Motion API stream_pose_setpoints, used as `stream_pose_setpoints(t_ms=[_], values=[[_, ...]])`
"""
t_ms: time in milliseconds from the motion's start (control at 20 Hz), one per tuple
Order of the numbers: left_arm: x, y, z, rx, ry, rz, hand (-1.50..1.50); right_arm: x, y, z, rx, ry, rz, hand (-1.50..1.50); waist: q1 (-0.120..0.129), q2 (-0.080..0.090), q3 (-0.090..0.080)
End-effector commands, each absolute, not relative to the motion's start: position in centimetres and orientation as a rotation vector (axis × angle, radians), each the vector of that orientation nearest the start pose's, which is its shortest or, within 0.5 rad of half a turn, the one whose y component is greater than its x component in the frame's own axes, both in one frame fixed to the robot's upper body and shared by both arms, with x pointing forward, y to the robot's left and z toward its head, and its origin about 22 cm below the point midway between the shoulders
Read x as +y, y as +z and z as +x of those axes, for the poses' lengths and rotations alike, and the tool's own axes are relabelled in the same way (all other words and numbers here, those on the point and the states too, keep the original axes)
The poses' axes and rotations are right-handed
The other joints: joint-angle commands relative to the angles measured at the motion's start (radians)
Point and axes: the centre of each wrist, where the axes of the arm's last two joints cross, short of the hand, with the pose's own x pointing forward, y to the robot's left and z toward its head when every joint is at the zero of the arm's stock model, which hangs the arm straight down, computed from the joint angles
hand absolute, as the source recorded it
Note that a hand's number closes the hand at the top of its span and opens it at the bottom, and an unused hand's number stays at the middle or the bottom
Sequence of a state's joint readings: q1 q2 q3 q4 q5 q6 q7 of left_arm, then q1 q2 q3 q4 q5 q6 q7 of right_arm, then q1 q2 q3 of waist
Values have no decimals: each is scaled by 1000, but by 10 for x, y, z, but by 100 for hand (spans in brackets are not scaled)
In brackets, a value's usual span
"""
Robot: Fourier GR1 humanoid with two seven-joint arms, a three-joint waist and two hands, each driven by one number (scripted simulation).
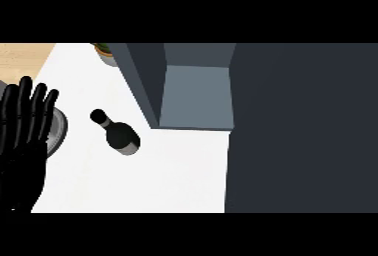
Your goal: Pick up the wine, place it into the cabinet and close the cabinet
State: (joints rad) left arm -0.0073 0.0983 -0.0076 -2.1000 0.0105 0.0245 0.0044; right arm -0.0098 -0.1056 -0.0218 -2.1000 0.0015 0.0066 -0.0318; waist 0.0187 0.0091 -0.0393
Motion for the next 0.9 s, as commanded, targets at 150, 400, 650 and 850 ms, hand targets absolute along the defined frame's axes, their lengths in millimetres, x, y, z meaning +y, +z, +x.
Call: stream_pose_setpoints(t_ms=[150, 400, 650, 850], values=[[250, 129, 230, -2155, -226, -177, -150, -233, 126, 195, -2097, 100, -78, -150, -29, -9, 38], [231, 123, 245, -1917, -251, -486, -150, -215, 130, 175, -1960, 135, 256, -150, -46, -11, 39], [263, 160, 248, -1891, -249, -507, -150, -218, 151, 129, -1934, 138, 222, -150, -30, -12, 40], [254, 184, 240, -1868, -237, -524, -150, -211, 187, 103, -1945, 119, 246, -150, -28, -13, 39]])
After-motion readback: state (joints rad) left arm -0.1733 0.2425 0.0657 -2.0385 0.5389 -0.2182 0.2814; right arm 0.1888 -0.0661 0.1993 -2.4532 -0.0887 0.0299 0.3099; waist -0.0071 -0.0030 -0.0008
